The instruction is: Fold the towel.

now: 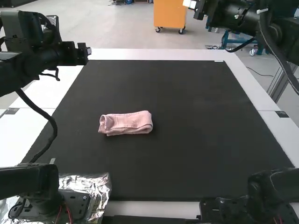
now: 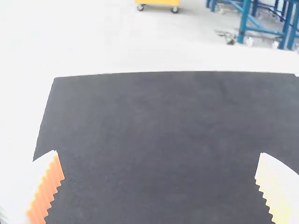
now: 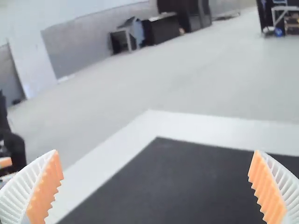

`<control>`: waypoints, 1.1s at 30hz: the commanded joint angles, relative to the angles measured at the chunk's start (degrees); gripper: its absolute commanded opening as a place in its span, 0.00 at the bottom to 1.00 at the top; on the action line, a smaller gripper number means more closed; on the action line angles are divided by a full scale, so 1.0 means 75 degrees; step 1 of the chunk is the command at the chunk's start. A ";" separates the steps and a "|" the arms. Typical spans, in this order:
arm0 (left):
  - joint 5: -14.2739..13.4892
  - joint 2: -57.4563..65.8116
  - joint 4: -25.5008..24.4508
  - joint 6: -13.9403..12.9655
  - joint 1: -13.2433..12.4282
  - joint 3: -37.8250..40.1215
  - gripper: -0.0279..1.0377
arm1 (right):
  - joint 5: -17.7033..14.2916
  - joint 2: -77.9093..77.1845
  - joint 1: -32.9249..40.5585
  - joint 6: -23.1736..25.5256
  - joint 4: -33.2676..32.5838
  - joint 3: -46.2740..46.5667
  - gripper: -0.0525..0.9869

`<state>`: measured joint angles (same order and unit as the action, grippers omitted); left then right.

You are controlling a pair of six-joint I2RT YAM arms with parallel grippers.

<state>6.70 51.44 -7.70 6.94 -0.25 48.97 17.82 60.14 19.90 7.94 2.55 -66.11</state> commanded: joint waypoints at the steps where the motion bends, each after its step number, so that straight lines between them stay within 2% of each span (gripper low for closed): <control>1: 0.0361 -0.1011 0.0289 0.0071 0.0069 0.0127 0.94 | -0.0197 -0.1081 -0.0521 0.0042 -0.0164 0.0353 0.93; 3: 0.0642 -0.1550 0.0418 0.0071 0.0069 -0.0002 0.94 | -0.0255 -0.1796 -0.0860 0.0054 -0.0410 0.0599 0.93; 6: 0.0783 -0.2347 0.0383 0.0059 0.0080 -0.0248 0.94 | -0.0326 -0.3003 -0.1282 0.0042 -0.0621 0.1045 0.93; 13: 0.0783 -0.4749 0.0559 0.0071 0.0069 -0.1127 0.94 | -0.0302 -0.5944 -0.1997 0.0019 -0.0961 0.2029 0.93; 18: 0.0771 -0.6425 0.0324 0.0083 0.0080 -0.1584 0.92 | -0.0408 -0.7433 -0.2208 -0.0110 -0.1289 0.2334 0.93; 19: 0.0759 -0.6706 0.0219 0.0083 0.0080 -0.1654 0.92 | -0.0513 -0.7714 -0.2220 -0.0110 -0.1277 0.2392 0.93; 23: 0.0712 -0.6859 -0.0414 0.0211 0.0080 -0.1631 0.93 | -0.1662 -0.7983 -0.2302 -0.0637 -0.1394 0.2521 0.93; 24: 0.0712 -0.6859 -0.0531 0.0329 0.0069 -0.1631 0.93 | -0.1779 -0.7995 -0.2302 -0.0825 -0.1418 0.2603 0.93; 26: 0.0595 -0.6859 -0.0426 0.0458 0.0069 -0.1783 0.93 | -0.2318 -0.7995 -0.2302 -0.1575 -0.1418 0.2908 0.93; 28: 0.0595 -0.6859 0.0184 0.0247 0.0069 -0.2299 0.93 | -0.2482 -0.7995 -0.2290 -0.1575 -0.1031 0.3658 0.93; 29: 0.0607 -0.6859 0.0641 -0.0023 0.0045 -0.2650 0.93 | -0.2716 -0.7995 -0.2302 -0.1634 -0.0644 0.4127 0.93; 30: 0.0595 -0.6859 0.1027 -0.0398 0.0034 -0.2990 0.93 | -0.3127 -0.7995 -0.2290 -0.1634 -0.0257 0.4595 0.93; 31: 0.0583 -0.6859 0.1402 -0.0843 0.0034 -0.3342 0.93 | -0.3349 -0.7995 -0.2290 -0.1622 0.0094 0.5111 0.93; 33: 0.0583 -0.6859 0.2047 -0.1242 0.0034 -0.3951 0.93 | -0.3338 -0.7995 -0.2290 -0.1751 0.0785 0.6060 0.93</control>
<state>11.79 0.21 5.08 3.97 -0.10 23.90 -1.85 0.43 3.44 -2.46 5.26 -27.57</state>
